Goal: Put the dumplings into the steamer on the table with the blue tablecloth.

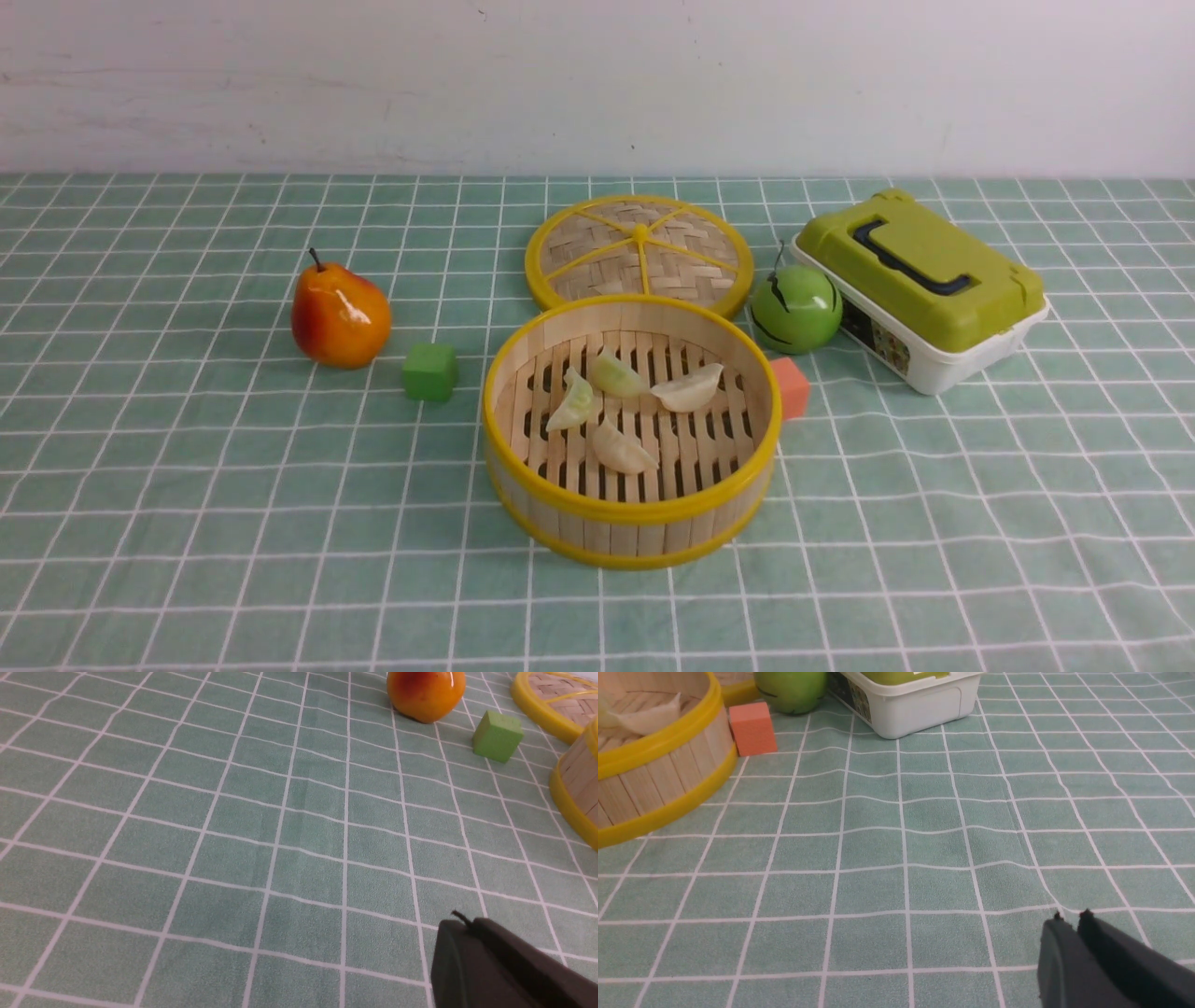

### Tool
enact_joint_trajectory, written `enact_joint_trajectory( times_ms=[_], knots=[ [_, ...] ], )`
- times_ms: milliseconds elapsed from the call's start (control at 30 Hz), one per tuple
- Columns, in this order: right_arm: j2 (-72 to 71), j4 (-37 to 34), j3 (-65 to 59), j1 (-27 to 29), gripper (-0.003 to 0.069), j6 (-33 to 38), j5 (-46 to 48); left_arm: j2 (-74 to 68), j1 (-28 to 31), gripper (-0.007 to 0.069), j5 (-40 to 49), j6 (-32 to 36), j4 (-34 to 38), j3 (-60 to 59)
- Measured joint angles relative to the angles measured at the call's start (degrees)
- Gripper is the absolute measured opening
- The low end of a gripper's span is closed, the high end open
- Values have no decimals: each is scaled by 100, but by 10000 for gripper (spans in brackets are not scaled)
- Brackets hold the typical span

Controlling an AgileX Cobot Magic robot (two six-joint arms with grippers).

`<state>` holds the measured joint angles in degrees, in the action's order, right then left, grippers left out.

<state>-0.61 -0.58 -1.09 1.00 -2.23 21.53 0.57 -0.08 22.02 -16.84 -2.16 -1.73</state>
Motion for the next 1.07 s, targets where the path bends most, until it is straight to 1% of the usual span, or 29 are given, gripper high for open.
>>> enact_joint_trajectory(
  times_ms=[1067],
  knots=[
    [0,0,0,0,97,0,0,0,0,-10,0,0,0,-3]
  ],
)
